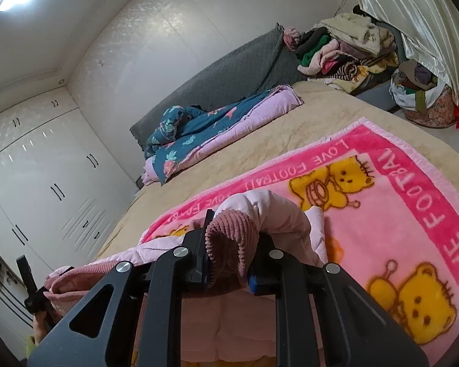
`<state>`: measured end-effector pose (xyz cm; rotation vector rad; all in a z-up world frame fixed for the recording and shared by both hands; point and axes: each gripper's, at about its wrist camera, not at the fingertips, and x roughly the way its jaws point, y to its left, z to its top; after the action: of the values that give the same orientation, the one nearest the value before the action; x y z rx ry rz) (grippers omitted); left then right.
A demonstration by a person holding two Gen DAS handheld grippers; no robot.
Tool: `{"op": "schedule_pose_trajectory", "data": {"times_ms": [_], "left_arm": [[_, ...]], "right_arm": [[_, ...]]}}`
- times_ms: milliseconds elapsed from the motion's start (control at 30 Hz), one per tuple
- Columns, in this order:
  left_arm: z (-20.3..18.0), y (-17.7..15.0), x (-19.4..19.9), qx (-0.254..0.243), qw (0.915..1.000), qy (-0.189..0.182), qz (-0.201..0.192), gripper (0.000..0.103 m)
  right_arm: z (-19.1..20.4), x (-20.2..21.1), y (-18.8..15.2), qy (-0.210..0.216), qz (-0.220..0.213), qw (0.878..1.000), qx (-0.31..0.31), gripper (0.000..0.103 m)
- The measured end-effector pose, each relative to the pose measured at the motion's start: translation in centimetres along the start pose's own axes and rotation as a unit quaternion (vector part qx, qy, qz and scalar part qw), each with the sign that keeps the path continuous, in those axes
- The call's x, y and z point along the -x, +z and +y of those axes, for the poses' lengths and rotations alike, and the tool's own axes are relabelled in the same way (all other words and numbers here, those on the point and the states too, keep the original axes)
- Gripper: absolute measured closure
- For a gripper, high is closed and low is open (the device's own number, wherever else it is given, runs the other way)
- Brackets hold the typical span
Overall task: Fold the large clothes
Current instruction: 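Lift the hem with both grippers and fold it over toward the collar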
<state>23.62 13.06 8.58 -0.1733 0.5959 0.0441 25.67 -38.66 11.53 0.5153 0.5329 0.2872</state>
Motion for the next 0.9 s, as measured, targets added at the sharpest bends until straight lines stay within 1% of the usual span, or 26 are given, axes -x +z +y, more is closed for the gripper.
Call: {"op": "schedule_pose_trajectory", "data": {"times_ms": [133,400,433,533,733,800,867,900], "left_arm": [[-0.1,0.2,-1.1,-0.008,1.0,0.005,0.001,0.086],[0.5,0.4,-3.6,-0.005,0.9999,0.007,0.009,0.079],[0.5,0.4,-3.9,-0.004,0.9999,0.008,0.009,0.078],[0.7,0.3,-4.8,-0.005,0.9999,0.004,0.011,0.069],[0.7,-0.2,-6.0,-0.007,0.9999,-0.003,0.011,0.06],[0.7,-0.2,-6.3,-0.006,0.9999,-0.008,0.009,0.056],[0.6,-0.2,-6.6,-0.008,0.9999,-0.011,0.008,0.05],[0.5,-0.2,-6.7,-0.009,0.9998,-0.013,0.007,0.049]], "right_arm": [[-0.6,-2.0,0.4,-0.012,0.008,1.0,-0.009,0.087],[-2.4,-5.7,1.0,-0.033,0.023,0.999,-0.027,0.086],[-2.7,-6.1,1.1,-0.036,0.025,0.999,-0.03,0.086],[-3.4,-7.4,1.1,-0.048,0.034,0.998,-0.034,0.086],[-4.9,-10.3,0.8,-0.067,0.055,0.995,-0.043,0.086],[-5.3,-11.1,0.6,-0.072,0.059,0.995,-0.046,0.086],[-5.6,-12.0,0.4,-0.077,0.063,0.994,-0.048,0.086],[-5.8,-12.4,0.3,-0.079,0.065,0.994,-0.048,0.086]]}}
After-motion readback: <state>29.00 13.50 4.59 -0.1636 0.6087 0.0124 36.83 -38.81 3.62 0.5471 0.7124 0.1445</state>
